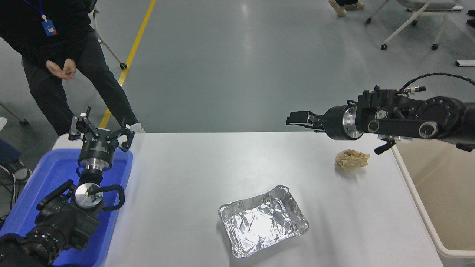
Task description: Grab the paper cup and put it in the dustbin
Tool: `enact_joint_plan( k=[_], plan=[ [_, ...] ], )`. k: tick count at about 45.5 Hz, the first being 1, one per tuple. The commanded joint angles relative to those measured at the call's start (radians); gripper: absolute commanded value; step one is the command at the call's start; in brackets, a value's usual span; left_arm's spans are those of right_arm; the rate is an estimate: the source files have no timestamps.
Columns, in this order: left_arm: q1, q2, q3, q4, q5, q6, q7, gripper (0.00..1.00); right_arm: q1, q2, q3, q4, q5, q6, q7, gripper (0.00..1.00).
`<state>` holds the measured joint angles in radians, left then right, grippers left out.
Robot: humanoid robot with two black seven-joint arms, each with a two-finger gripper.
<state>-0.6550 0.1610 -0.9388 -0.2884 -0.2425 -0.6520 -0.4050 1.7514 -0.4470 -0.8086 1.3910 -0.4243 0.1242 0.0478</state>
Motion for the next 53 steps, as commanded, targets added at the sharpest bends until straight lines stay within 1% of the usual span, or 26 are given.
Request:
enact_joint_plan(
  k=[1,8,17,22,27,36,43,53],
  plan=[
    [0.000,0.000,0.000,0.000,0.000,0.000,0.000,0.99,0.184,-0.001,-0.179,0.189,0.010,0.093,0.000,1.00],
    [0.000,0.000,0.000,0.000,0.000,0.000,0.000,0.99,0.289,0.008,-0.224,0.252,0.044,0.192,0.000,1.00],
    [0.000,0.000,0.000,0.000,0.000,0.000,0.000,0.99,0.387,0.059,-0.256,0.258,0.183,0.334,-0.002,1.00],
    [0.000,0.000,0.000,0.000,0.000,0.000,0.000,0.99,0.428,0.100,-0.290,0.258,0.258,0.377,-0.003,1.00],
    [0.000,0.000,0.000,0.002,0.000,0.000,0.000,0.99,0.456,0.151,-0.343,0.257,0.275,0.400,-0.003,1.00],
    [0.000,0.000,0.000,0.000,0.000,0.000,0.000,0.99,0.522,0.189,-0.356,0.257,0.286,0.485,-0.003,1.00],
    [0.000,0.000,0.000,0.000,0.000,0.000,0.000,0.99,0.557,0.229,-0.383,0.257,0.332,0.494,-0.003,1.00],
    [0.000,0.000,0.000,0.000,0.000,0.000,0.000,0.99,0.586,0.241,-0.411,0.253,0.363,0.496,-0.003,1.00]
  ],
)
